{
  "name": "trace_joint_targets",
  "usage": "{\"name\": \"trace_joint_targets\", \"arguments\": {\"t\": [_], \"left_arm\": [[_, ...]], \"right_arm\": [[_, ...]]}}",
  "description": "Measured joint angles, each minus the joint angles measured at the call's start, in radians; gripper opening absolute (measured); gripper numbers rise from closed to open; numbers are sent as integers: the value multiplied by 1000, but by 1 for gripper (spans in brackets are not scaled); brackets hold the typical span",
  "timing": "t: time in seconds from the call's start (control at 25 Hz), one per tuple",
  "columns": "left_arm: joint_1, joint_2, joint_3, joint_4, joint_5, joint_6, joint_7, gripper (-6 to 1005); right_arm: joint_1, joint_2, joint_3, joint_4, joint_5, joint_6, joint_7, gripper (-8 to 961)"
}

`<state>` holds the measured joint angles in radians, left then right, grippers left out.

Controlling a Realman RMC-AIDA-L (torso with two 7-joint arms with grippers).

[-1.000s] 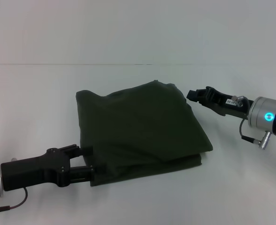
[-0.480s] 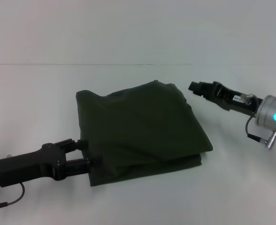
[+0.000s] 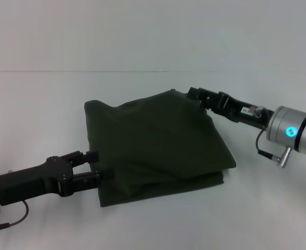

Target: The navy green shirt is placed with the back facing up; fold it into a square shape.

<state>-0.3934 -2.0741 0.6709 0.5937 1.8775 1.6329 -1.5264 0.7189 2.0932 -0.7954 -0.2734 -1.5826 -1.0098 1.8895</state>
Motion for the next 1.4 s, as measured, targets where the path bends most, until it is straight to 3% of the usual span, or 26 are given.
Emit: {"name": "trace_joint_targets", "arguments": {"t": [0.04,0.16,0.36,1.36,1.4], "left_arm": [[0,0,0,-1,0,1,0,891],[3,0,-2,-2,0,1,0,891],[4,0,-8,-2,0,2,-6,891],[5,0,-11,-2,0,4,-15,890],[4,0,-11,-2,0,4,-15,890]], "right_arm": [[-7,-1,-10,0,-1,1,0,477],[-52,-1,-13,-3,3,-8,-9,683],[-123,0,-6,-3,43,-38,-68,808],[-78,6,-55,17,48,-28,-98,804],[-78,5,-54,17,48,-23,-97,769]]}}
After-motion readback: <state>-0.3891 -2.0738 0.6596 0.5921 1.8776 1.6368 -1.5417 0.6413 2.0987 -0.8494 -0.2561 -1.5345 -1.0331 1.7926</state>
